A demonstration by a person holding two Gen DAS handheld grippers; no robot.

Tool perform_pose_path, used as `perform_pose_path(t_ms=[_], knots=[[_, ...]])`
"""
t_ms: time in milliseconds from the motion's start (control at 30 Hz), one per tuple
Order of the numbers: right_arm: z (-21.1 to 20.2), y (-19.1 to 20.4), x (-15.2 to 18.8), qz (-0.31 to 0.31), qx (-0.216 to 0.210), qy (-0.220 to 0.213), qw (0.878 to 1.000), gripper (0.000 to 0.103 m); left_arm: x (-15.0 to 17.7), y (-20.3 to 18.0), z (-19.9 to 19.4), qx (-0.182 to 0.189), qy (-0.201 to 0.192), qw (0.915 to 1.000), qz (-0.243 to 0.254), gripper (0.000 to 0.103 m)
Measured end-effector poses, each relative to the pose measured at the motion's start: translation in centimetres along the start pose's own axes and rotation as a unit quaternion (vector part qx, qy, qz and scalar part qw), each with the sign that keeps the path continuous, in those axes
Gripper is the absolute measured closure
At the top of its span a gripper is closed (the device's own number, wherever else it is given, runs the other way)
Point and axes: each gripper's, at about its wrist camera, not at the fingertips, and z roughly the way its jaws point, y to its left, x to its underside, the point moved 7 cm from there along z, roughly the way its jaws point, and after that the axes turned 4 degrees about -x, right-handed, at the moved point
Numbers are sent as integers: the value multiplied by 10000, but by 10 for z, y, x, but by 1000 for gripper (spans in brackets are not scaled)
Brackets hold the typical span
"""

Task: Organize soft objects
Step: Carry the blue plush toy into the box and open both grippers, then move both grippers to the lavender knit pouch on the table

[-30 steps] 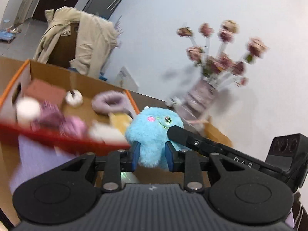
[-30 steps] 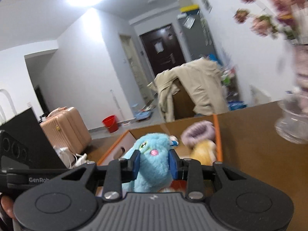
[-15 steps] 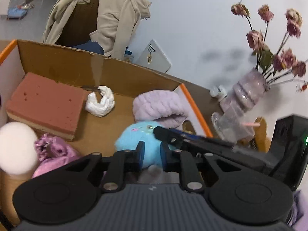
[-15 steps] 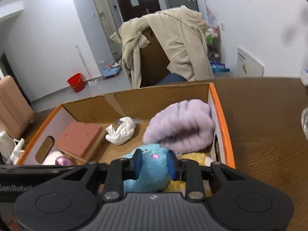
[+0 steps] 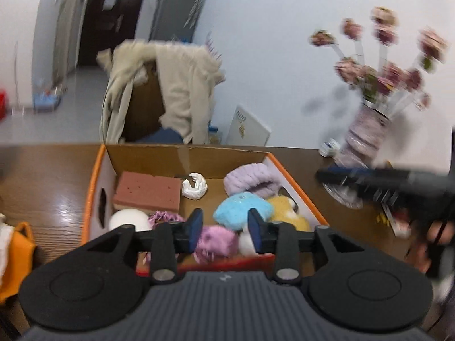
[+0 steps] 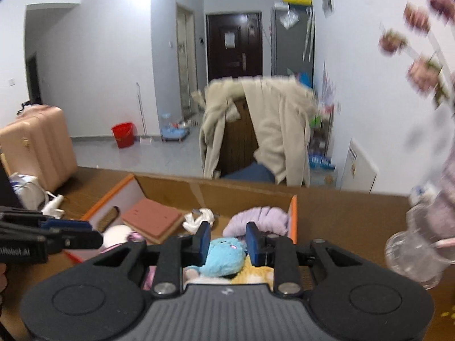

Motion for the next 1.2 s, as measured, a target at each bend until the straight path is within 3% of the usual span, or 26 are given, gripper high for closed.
perform_pose_path(t_ms=[67, 100, 200, 267, 333, 433, 533, 667, 767, 1200], knots=[[-43, 13, 5, -209, -74, -283, 9994, 75, 19, -6, -30, -234, -226, 9988, 373, 60], [-65, 21, 11, -305, -160, -424, 9985, 71, 31, -7, -46, -384, -363, 9973, 502, 53], [-116, 41, 37, -533, -291, -731, 9955, 56, 67, -16, -93, -514, -735, 9935, 699, 15], [-142, 55, 60, -603, -315, -913, 9935, 51, 94, -23, -122, -407, -909, 9914, 845, 10], [-164, 66, 87, -466, -269, -1071, 9928, 42, 117, -26, -143, -574, -1018, 9887, 936, 4], [-189, 80, 131, -242, -110, -1325, 9908, 30, 153, -26, -172, -773, -1207, 9858, 876, 1], [-201, 96, 179, -561, 316, -1346, 9888, 17, 185, -26, -194, -855, -1367, 9848, 653, 0], [-200, 107, 226, -486, 279, -743, 9957, 17, 223, -32, -207, -750, -1096, 9892, 615, 0], [-208, 119, 251, -425, 237, -577, 9971, 16, 237, -33, -216, -728, -1043, 9905, 516, 0], [-209, 126, 247, -310, 108, -588, 9977, 15, 229, -28, -203, -923, -940, 9906, 371, 0]])
